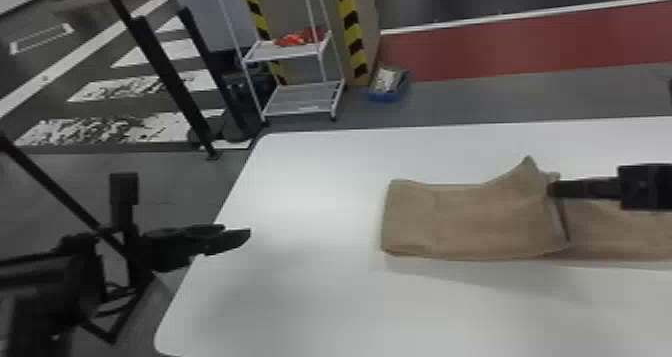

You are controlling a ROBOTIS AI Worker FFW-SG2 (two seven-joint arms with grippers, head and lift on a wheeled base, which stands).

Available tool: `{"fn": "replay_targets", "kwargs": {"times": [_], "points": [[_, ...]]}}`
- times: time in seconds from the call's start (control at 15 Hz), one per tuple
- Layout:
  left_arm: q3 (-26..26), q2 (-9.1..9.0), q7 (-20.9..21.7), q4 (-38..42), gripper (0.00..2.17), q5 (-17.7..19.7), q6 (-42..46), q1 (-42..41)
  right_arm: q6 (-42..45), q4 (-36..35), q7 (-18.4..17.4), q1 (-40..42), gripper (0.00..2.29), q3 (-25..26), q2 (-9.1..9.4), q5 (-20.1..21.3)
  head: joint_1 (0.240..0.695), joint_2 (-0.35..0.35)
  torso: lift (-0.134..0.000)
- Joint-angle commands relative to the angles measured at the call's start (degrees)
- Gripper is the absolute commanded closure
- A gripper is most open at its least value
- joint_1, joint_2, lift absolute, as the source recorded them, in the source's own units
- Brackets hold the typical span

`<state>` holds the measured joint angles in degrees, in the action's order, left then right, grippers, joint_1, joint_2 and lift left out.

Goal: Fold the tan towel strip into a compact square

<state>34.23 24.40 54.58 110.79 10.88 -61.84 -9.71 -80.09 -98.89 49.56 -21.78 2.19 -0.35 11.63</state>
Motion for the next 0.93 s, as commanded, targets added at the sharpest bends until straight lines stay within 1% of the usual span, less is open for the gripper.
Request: {"fn": "replay_targets", "kwargs": {"times": [0.0, 0.13, 0.27, 0.4, 0.53, 0.67, 0.8, 0.87], "points": [[0.2, 0.21, 0.0, -0.1, 0.08, 0.5, 0.0, 0.6, -2.7, -1.8, 0.0, -1.9, 0.93, 5.8, 0.4, -3.0, 0.695, 0.345, -0.128], [0.1, 0.29, -0.2, -0.1, 0.08, 0.5, 0.2, 0.8, -3.0, -2.0, -0.2, -1.7, 0.93, 8.9, 0.4, -4.6, 0.695, 0.328, -0.128], [-0.2, 0.12, -0.4, -0.2, 0.08, 0.5, 0.0, 1.0, -2.8, -1.1, -0.5, -0.4, 0.93, 8.8, 0.4, -4.3, 0.695, 0.301, -0.128], [-0.8, -0.06, -0.7, -0.9, 0.08, 0.1, 0.0, 1.4, -1.4, 2.0, -1.0, -0.1, 0.93, 8.9, 0.4, -3.8, 0.695, 0.296, -0.128], [-1.5, -0.15, -0.9, -0.9, 0.08, -0.2, 0.0, 1.5, -1.4, 3.1, -1.0, -1.5, 0.93, 11.6, 0.4, -4.6, 0.695, 0.293, -0.128], [-2.4, -0.23, -1.0, -1.5, 0.08, -0.3, 0.2, 2.2, -2.3, 3.1, -1.0, -1.9, 0.91, 12.0, 0.4, -4.2, 0.695, 0.282, -0.128], [-3.1, -0.41, -1.0, -1.5, 0.08, -0.5, 0.2, 2.3, -2.5, 3.1, -1.0, -0.8, 0.48, 10.5, 0.4, -2.3, 0.695, 0.265, -0.128], [-3.1, -0.67, -0.9, -1.5, 0.08, -0.8, 0.2, 2.3, -2.0, 3.6, -1.0, -0.6, 0.38, 10.0, 0.4, -1.5, 0.695, 0.262, -0.128]]}}
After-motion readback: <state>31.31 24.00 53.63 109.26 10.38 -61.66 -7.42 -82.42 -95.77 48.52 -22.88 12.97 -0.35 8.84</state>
